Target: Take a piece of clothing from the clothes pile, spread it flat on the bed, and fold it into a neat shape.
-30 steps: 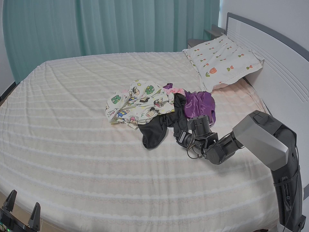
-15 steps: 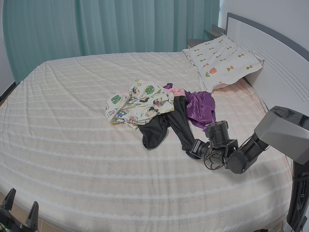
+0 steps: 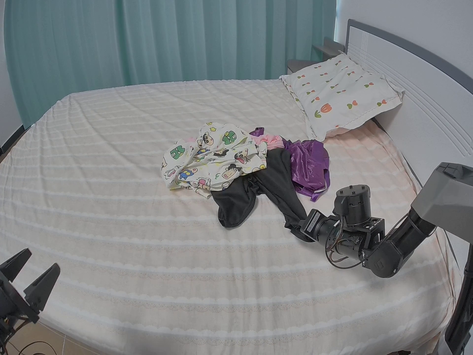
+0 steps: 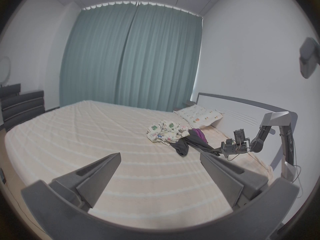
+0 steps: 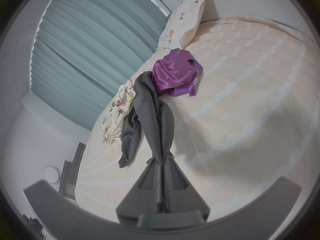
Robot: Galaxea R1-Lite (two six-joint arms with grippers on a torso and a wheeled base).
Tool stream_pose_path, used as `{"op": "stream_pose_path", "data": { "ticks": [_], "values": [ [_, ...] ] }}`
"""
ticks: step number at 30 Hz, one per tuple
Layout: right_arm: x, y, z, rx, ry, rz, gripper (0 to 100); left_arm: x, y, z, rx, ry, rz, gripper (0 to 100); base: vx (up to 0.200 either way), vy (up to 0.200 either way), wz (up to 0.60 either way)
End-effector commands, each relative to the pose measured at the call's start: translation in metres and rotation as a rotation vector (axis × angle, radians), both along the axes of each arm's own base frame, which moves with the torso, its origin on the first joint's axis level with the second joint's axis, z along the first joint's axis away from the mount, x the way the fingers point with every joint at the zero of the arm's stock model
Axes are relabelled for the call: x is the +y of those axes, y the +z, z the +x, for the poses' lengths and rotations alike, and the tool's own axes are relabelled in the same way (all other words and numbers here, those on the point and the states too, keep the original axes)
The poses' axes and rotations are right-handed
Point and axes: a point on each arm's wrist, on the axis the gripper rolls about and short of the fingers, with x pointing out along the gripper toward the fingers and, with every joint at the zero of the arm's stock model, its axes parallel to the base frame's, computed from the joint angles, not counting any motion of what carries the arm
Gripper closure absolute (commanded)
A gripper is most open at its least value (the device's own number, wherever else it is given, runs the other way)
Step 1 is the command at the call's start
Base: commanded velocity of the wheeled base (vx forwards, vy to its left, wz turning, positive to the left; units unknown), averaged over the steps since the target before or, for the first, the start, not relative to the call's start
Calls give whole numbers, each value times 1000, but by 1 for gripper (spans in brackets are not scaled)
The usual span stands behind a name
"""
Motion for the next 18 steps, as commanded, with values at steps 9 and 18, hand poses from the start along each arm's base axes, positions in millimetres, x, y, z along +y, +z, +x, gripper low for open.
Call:
{"op": "stream_pose_path", "data": {
  "ticks": [9, 18],
  "values": [
    [-23, 8, -21, -50, -48, 84, 100, -99, -60, 213, 453, -134, -147, 0, 0, 0, 0],
    [-22, 7, -25, -54, -45, 97, 100, -145, -89, 275, 516, -143, -235, 0, 0, 0, 0]
  ]
}}
